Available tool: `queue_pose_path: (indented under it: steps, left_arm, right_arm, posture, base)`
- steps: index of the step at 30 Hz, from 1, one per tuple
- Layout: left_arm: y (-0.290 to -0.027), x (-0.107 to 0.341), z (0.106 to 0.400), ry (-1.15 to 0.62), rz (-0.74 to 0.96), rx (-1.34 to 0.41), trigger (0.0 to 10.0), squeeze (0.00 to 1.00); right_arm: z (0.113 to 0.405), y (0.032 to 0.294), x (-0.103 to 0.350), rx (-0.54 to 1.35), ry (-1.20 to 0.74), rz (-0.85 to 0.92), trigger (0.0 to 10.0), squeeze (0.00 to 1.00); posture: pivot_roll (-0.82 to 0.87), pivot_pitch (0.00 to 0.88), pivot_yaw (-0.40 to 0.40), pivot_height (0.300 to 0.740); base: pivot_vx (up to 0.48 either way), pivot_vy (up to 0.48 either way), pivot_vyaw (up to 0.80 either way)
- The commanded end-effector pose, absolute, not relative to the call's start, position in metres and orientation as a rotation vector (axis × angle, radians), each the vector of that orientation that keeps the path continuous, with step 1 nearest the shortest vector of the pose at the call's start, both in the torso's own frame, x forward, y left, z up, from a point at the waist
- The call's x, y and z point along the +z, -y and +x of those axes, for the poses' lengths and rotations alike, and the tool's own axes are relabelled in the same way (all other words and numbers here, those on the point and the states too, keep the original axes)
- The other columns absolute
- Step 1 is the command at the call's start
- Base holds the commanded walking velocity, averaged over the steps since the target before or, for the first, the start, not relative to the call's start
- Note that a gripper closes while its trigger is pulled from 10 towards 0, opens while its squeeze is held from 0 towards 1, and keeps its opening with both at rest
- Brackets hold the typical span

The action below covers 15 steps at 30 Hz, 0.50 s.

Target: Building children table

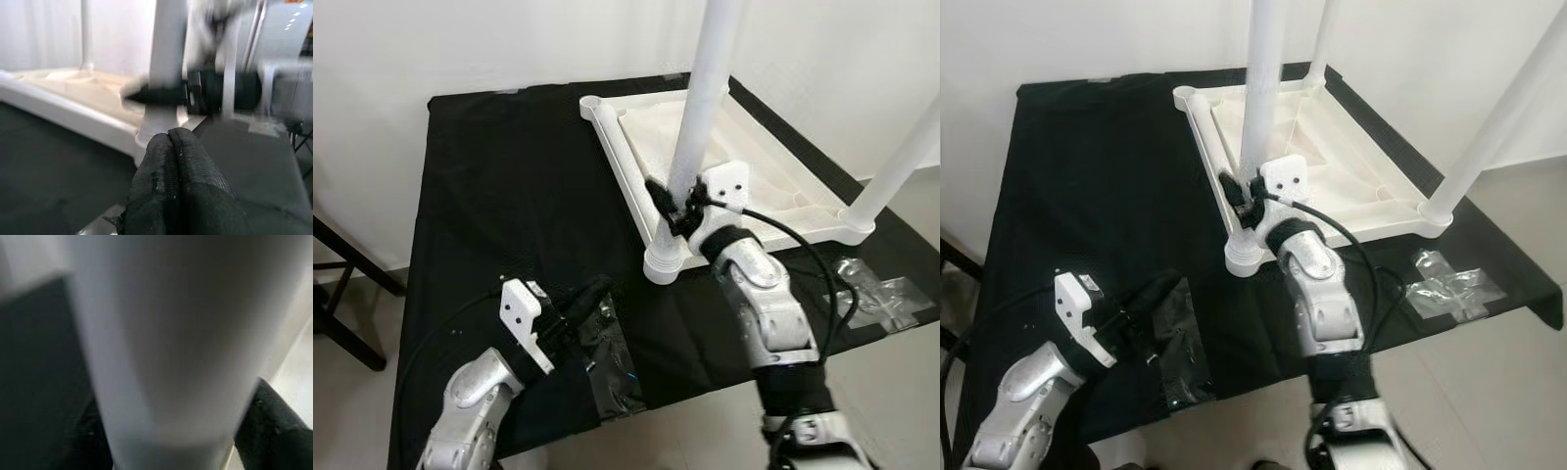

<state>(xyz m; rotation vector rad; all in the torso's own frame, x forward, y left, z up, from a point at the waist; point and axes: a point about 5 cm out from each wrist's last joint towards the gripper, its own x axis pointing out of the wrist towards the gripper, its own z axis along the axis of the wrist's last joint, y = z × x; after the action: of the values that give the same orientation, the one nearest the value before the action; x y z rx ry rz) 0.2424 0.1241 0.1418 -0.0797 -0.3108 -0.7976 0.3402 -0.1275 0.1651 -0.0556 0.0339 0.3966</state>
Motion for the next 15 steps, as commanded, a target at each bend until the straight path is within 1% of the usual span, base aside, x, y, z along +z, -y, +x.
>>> queue_pose_path:
  steps: [1, 2, 3, 4, 5, 6, 9, 11, 12, 13, 15]
  left_arm:
    - [-0.123, 0.136, 0.242, 0.290, -0.085, -0.804, 10.0, 0.00]
    - [-0.122, 0.136, 0.242, 0.290, -0.086, -0.805, 10.0, 0.00]
    - [-0.122, 0.137, 0.243, 0.290, -0.087, -0.805, 10.0, 0.00]
    - [-0.122, 0.137, 0.243, 0.291, -0.087, -0.804, 10.0, 0.00]
    - [-0.122, 0.137, 0.243, 0.291, -0.087, -0.803, 10.0, 0.00]
    - [-0.122, 0.137, 0.243, 0.291, -0.087, -0.803, 10.0, 0.00]
    - [-0.122, 0.136, 0.244, 0.290, -0.086, -0.802, 10.0, 0.00]
    - [-0.121, 0.136, 0.245, 0.290, -0.085, -0.801, 10.0, 0.00]
    - [-0.121, 0.136, 0.245, 0.290, -0.085, -0.801, 10.0, 0.00]
    - [-0.121, 0.136, 0.245, 0.291, -0.085, -0.800, 10.0, 0.00]
    - [-0.121, 0.136, 0.245, 0.292, -0.085, -0.798, 10.0, 0.00]
  right_arm:
    - [0.342, 0.132, 0.170, 0.387, -0.018, -0.046, 10.0, 1.00]
    - [0.344, 0.132, 0.184, 0.464, 0.038, -0.035, 10.0, 0.56]
    - [0.345, 0.132, 0.194, 0.523, 0.077, -0.032, 10.0, 0.56]
    - [0.348, 0.135, 0.203, 0.618, 0.102, -0.042, 10.0, 0.00]
    - [0.351, 0.138, 0.210, 0.680, 0.116, -0.050, 10.0, 0.00]
    - [0.351, 0.138, 0.210, 0.680, 0.116, -0.050, 10.0, 0.00]
    - [0.359, 0.147, 0.218, 0.881, 0.097, -0.137, 10.0, 0.00]
    - [0.361, 0.150, 0.219, 0.967, 0.066, -0.153, 10.0, 0.00]
    - [0.361, 0.150, 0.219, 0.967, 0.066, -0.153, 10.0, 0.00]
    - [0.364, 0.153, 0.218, 1.024, 0.022, -0.161, 10.0, 0.00]
    - [0.369, 0.155, 0.219, 1.023, 0.011, -0.173, 10.0, 0.00]
  posture:
    - [0.00, 0.160, -0.030, 0.740]
    - [0.00, 0.162, -0.024, 0.740]
    - [0.00, 0.162, -0.024, 0.740]
    - [0.00, 0.161, -0.023, 0.740]
    - [0.00, 0.161, -0.023, 0.740]
    - [0.00, 0.161, -0.023, 0.740]
    - [0.00, 0.157, -0.024, 0.740]
    - [0.00, 0.157, -0.024, 0.740]
    - [0.00, 0.157, -0.024, 0.740]
    - [0.01, 0.156, -0.030, 0.740]
    - [0.01, 0.156, -0.031, 0.740]
  base:
    - [0.000, 0.000, 0.00]
    - [0.000, 0.000, 0.00]
    - [0.000, 0.000, 0.00]
    - [0.000, 0.000, 0.00]
    - [0.000, 0.000, 0.00]
    - [0.000, 0.000, 0.00]
    - [0.000, 0.000, 0.00]
    - [0.000, 0.000, 0.00]
    - [0.000, 0.000, 0.00]
    - [0.000, 0.000, 0.00]
    - [0.000, 0.000, 0.00]
